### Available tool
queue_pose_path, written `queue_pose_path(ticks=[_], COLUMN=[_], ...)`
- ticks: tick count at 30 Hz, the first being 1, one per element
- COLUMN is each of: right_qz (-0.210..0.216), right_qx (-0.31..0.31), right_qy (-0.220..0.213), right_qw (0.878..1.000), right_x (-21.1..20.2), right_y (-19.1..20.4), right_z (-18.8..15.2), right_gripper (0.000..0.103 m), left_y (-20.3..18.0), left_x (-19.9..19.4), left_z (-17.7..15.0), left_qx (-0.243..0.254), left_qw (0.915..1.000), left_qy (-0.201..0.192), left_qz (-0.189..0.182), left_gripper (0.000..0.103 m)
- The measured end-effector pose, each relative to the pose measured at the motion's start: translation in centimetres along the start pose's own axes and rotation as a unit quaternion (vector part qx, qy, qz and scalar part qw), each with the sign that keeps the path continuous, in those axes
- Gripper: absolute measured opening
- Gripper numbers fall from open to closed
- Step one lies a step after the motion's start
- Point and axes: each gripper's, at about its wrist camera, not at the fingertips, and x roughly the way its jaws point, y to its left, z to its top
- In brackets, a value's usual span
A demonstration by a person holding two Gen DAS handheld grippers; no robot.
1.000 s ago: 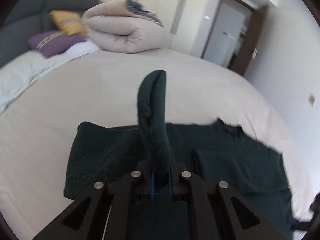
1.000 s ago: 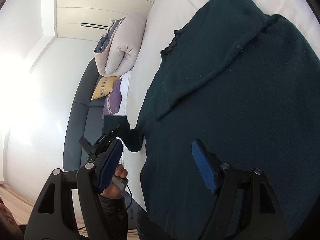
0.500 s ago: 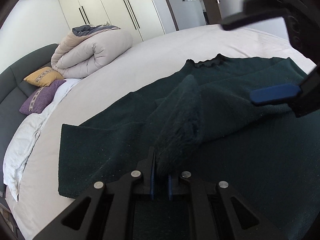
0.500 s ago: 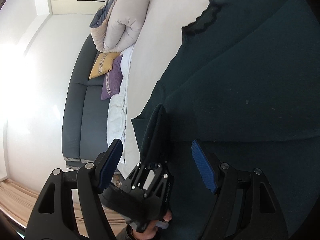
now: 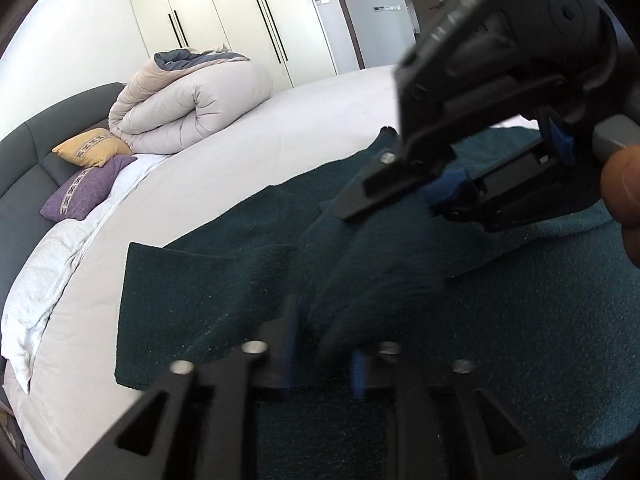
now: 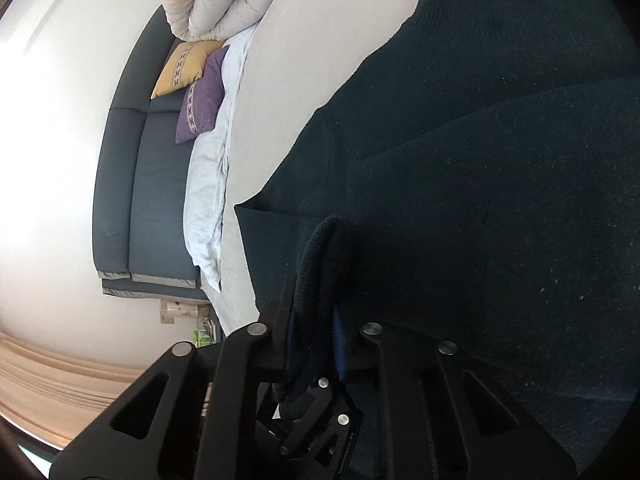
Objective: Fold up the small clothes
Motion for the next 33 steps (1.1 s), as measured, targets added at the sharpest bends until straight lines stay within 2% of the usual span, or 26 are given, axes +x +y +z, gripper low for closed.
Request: queue_pose_path(ticks=[1,3,4,6,10,14,19,22,28,33], right_qz=[-0.007,-0.021,-0.025,-0.033,-0.059,-0.087,-0.126,-0.149,-0.177,-0.172], right_qx=[-0.004,-0.015,-0.022,-0.037,-0.039,-0.009,0.025,0.033,0.033,0.045], right_qy=[-0.004,-0.014,-0.021,-0.036,-0.074,-0.112,-0.142,-0.15,-0.153,-0.153], right_qw=[1.0,1.0,0.999,0.998,0.995,0.99,0.982,0.977,0.972,0.972], right_x=[-0.3,-1.4,-2.3,-4.4,-9.4,-14.4,-18.6,-20.2,-20.5,-19.3], right_y=[0.0,0.0,0.1,0.2,-1.1,-4.2,-8.2,-10.5,-12.3,-12.4], right_z=[0.1,0.1,-0.1,-0.1,0.5,1.5,2.6,2.7,2.6,1.7], right_gripper=[0.008,0.007,0.007,0.007,0.007,0.007,0.007,0.007,0.007,0.008], left_y=[0.3,1.1,1.6,2.6,4.8,6.9,9.0,9.3,9.1,9.2], left_x=[-0.6,-2.2,-3.2,-4.7,-4.8,-3.8,-2.1,-1.3,-0.4,0.2], left_z=[0.1,0.0,-0.1,-0.5,-1.4,-2.5,-3.7,-4.3,-4.7,-5.0], left_qx=[-0.007,-0.029,-0.042,-0.066,-0.133,-0.198,-0.254,-0.268,-0.264,-0.271], left_qw=[0.9999,0.9984,0.9966,0.9921,0.9863,0.9774,0.9652,0.9613,0.9621,0.9598], left_qy=[-0.011,-0.045,-0.064,-0.093,-0.079,-0.061,-0.033,-0.017,0.006,0.018], left_qz=[-0.004,-0.019,-0.031,-0.052,-0.058,-0.041,-0.054,-0.062,-0.067,-0.072], left_gripper=[0.063,0.081,0.087,0.09,0.09,0.09,0.09,0.09,0.09,0.09])
